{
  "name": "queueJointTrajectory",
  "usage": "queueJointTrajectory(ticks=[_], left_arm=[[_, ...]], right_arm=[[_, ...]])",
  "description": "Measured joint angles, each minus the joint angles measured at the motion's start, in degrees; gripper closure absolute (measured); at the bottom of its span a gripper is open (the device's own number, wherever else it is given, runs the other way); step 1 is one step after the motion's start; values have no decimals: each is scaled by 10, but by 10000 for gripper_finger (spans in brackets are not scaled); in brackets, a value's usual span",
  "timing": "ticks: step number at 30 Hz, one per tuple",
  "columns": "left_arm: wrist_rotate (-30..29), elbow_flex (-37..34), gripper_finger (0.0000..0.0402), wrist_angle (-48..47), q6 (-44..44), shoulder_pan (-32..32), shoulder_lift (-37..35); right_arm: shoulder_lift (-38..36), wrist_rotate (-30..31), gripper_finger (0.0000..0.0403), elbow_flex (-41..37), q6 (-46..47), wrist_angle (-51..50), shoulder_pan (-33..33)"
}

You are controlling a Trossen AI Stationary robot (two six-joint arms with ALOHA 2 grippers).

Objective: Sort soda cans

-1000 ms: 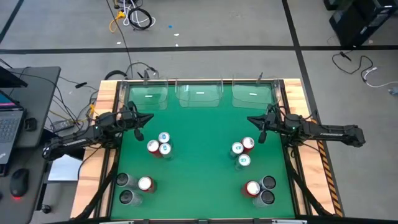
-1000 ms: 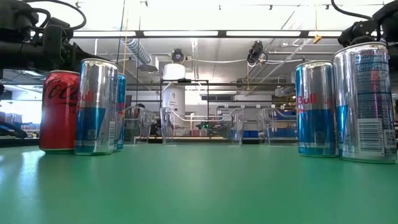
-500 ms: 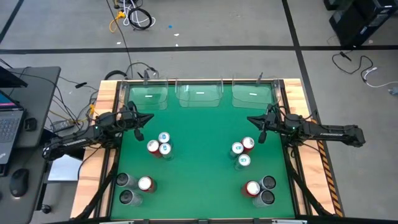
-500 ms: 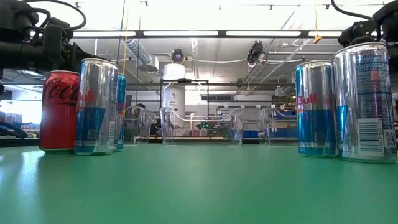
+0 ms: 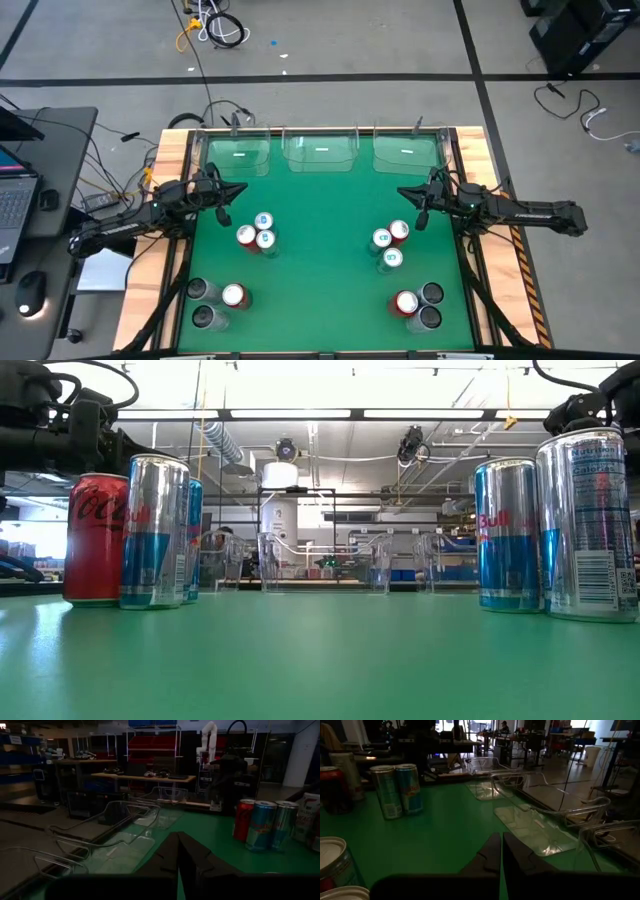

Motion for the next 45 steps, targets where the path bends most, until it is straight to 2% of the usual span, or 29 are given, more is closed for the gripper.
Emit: queueJointTrajectory(ticks=[45], left_arm=[[0,0,391,37,0,0,0]], right_arm=[[0,0,396,0,0,0,0]])
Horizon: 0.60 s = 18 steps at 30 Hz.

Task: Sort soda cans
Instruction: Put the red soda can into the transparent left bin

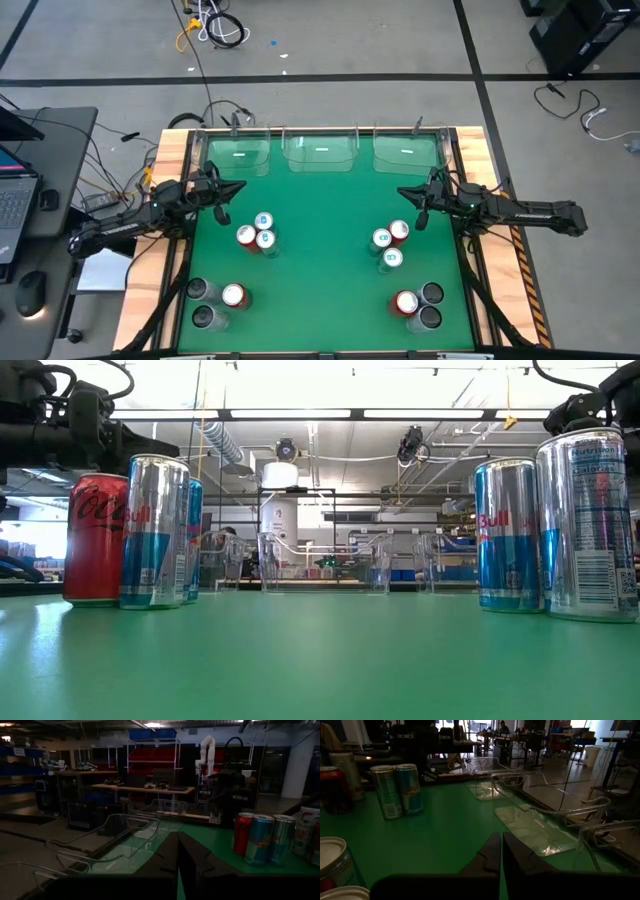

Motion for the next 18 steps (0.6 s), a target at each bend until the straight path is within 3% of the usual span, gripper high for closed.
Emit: queueJointTrajectory(ticks=[18], left_arm=[[0,0,391,53,0,0,0]], right_arm=[[0,0,396,0,0,0,0]])
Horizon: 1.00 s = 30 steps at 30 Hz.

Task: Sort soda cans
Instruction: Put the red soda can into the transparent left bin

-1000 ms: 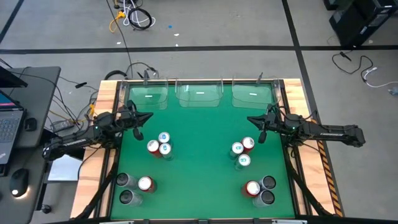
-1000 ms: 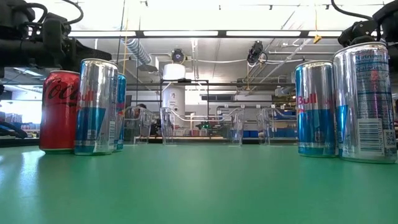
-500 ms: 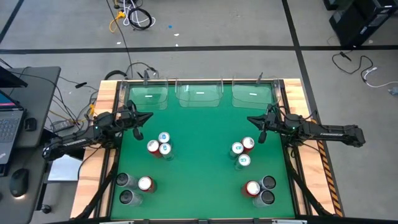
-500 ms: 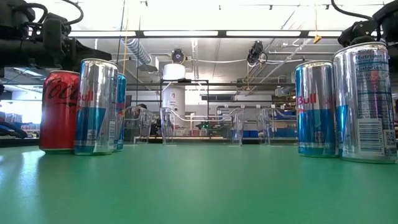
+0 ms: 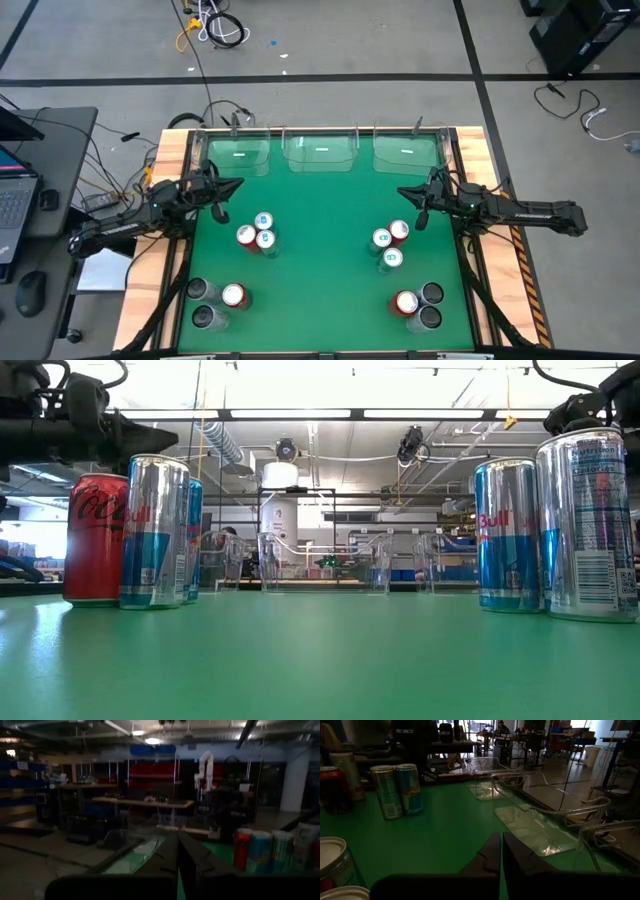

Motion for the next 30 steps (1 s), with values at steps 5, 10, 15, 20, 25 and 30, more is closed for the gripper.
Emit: queueJointTrajectory(ticks=[5,10,15,20,25,30], left_arm=[[54,5,391,43,-19,0,0],[127,59,391,33,-46,-1,27],[145,114,391,-33,-47,-1,94],[158,155,391,-73,-89,-1,182],[187,198,391,-82,-104,-1,259],[188,260,391,-119,-95,-1,321]], right_arm=[[0,0,396,0,0,0,0],[0,0,396,0,0,0,0],[0,0,396,0,0,0,0],[0,0,396,0,0,0,0],[0,0,396,0,0,0,0],[0,0,396,0,0,0,0]])
